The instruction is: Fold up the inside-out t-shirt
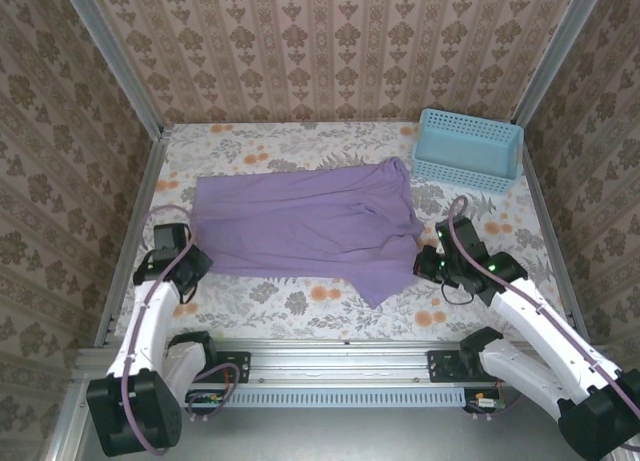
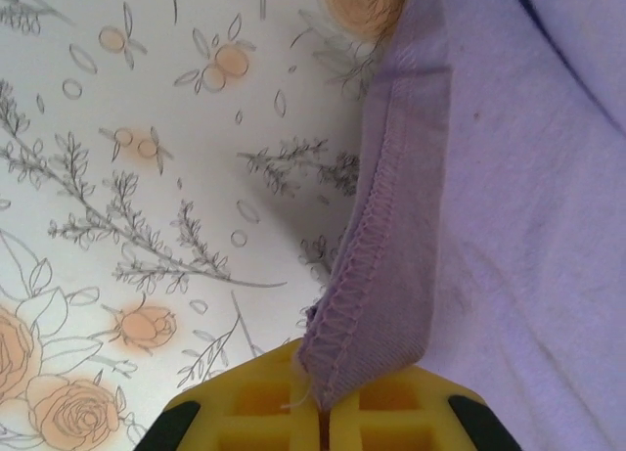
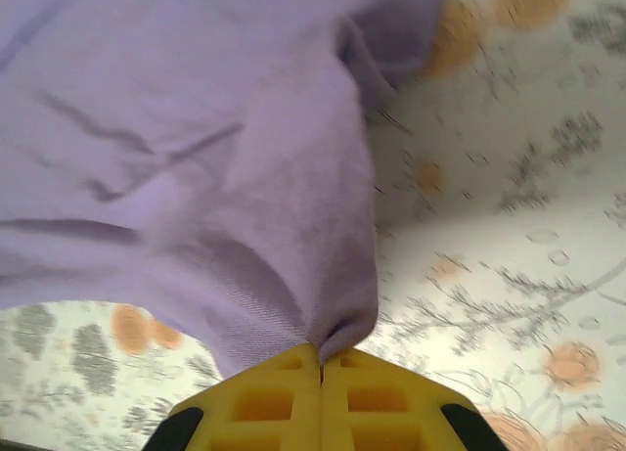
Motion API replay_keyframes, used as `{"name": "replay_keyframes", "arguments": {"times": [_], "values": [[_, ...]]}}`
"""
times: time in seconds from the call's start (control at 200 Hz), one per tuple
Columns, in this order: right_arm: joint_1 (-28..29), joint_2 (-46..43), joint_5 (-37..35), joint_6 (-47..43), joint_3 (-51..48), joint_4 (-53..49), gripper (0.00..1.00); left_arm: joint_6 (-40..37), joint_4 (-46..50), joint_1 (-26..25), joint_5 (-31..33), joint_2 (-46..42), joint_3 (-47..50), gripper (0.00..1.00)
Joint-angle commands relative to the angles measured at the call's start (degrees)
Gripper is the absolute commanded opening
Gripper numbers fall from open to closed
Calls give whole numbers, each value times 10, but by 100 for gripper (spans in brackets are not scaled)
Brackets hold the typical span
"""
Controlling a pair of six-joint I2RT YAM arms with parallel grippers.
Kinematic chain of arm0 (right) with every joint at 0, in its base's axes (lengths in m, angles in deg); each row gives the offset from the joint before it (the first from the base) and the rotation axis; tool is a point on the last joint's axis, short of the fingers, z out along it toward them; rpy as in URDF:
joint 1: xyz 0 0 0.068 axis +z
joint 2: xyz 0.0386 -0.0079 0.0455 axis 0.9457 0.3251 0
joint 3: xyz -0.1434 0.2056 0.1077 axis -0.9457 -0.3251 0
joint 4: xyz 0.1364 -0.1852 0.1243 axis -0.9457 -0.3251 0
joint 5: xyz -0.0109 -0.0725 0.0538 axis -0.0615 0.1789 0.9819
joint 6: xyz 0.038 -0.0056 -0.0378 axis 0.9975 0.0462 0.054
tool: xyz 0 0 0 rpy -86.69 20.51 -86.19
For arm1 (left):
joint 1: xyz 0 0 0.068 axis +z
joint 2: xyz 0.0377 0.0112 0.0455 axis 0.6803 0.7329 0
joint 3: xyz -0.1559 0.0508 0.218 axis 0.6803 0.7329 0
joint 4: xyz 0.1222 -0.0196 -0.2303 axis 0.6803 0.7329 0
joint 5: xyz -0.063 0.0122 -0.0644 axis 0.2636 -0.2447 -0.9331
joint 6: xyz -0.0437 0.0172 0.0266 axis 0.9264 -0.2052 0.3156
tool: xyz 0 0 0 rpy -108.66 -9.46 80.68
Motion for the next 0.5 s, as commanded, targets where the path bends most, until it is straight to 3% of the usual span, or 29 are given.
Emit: {"name": "replay_keyframes", "arguments": {"times": [0.0,0.185,0.495], "values": [[4,41,-1,-4,54,4,5,13,-18,-1,19,35,-60,8],[-6,205,-63,-63,185,23,4,17,-51,-2,40,154,-145,10],[-46,460,-120,-134,422,-4,3,-24,-22,0,13,412,-340,8]]}}
